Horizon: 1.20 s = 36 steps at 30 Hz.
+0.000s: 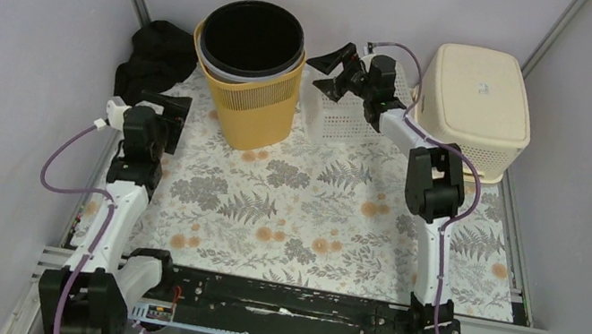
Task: Turn the large container upside down
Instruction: Move the container to the center of the board.
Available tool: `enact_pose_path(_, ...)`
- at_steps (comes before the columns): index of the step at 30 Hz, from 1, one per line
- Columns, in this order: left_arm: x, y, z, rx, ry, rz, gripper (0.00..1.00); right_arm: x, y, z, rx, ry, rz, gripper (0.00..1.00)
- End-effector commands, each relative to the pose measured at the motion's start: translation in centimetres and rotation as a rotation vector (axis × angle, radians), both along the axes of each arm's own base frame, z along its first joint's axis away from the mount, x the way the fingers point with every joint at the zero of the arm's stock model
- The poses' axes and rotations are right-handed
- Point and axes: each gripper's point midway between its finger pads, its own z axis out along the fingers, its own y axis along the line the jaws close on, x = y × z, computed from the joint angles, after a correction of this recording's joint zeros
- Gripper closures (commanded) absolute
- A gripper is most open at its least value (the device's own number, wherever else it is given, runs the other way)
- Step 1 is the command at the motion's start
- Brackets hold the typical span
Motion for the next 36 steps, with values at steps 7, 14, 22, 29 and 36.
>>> enact_pose_path(7,4.6,0.4,3.8,0.035,-0.288,0.006,0.0,-4.1,5.0,3.4,0.064,-0.083,0.155,0.02)
enact_pose_path(14,6.4,-1.7,0.7,0.056,-0.2,-0.067,0.0,-7.5,7.0,1.6,0.037,-0.062,0.216,0.02)
enact_pose_path(22,5.6,-2.7,-0.1,0.063,-0.178,-0.11,0.0,-11.6,7.5,0.2,0.019,-0.057,0.253,0.02)
enact_pose_path(29,4.3,-3.6,0.4,0.051,-0.195,-0.154,0.0,-14.5,7.2,0.4,-0.021,-0.084,0.274,0.03)
enact_pose_path(36,2.0,-4.4,1.2,0.027,-0.224,-0.181,0.0,-18.7,6.1,0.1,-0.065,-0.092,0.289,0.03)
